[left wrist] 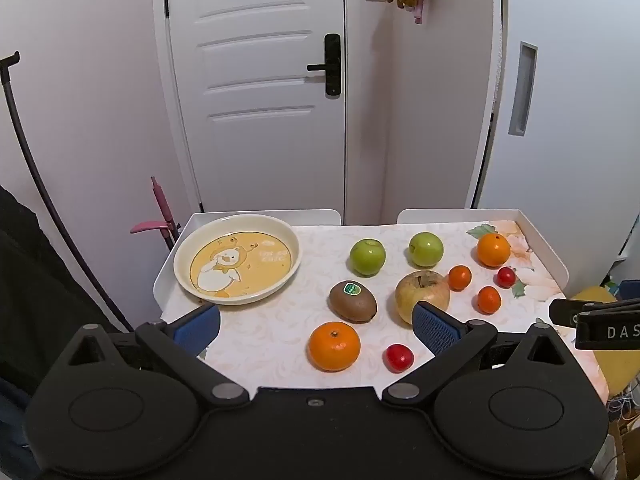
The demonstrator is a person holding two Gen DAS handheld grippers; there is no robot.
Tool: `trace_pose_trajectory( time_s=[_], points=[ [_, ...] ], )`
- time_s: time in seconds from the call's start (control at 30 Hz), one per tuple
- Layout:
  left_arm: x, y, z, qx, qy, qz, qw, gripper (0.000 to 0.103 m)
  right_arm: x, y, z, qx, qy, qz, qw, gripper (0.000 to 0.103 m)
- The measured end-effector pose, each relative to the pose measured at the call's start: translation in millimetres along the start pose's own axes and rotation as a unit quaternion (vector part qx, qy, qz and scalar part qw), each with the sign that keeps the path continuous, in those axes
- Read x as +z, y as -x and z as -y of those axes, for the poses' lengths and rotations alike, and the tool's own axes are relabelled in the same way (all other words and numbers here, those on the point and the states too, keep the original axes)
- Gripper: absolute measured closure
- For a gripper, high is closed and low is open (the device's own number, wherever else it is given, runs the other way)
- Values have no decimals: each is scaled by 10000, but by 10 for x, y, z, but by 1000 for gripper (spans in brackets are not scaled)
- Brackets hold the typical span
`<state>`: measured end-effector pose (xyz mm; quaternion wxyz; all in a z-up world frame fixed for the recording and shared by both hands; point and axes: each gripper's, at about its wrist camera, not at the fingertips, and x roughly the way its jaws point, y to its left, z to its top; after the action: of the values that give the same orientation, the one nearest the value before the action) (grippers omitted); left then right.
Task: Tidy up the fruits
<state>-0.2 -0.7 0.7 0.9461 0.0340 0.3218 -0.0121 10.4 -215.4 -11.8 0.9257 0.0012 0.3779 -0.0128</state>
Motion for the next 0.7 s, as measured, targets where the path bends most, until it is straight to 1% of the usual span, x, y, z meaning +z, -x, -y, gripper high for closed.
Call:
trace_pose_trajectory(
  time_s=[0.03, 0.23, 0.27, 0.37, 0.43, 0.7],
  points=[
    [-3, 6, -19, -75, 79, 26, 9999, 0, 1, -1, 0, 2, 6, 1, 10000, 0],
    [-20, 30, -41, -60, 42, -17, 10000, 0, 3, -4, 3, 9, -6, -1, 10000, 0],
    [41, 21, -88, -52, 51, -33, 10000, 0, 3, -5, 2, 13, -4, -3, 10000, 0],
    [89, 2, -37, -3, 40, -53, 10000, 0, 2, -6, 0, 19, -2, -11, 10000, 0],
    [30, -6, -61, -19, 77, -12, 10000, 0, 2, -12, -17, -3, 3, -11, 10000, 0],
    [33, -29, -56, -10, 57, -18, 10000, 0, 8, -29, -29, 1, -7, -31, 10000, 0]
  ],
)
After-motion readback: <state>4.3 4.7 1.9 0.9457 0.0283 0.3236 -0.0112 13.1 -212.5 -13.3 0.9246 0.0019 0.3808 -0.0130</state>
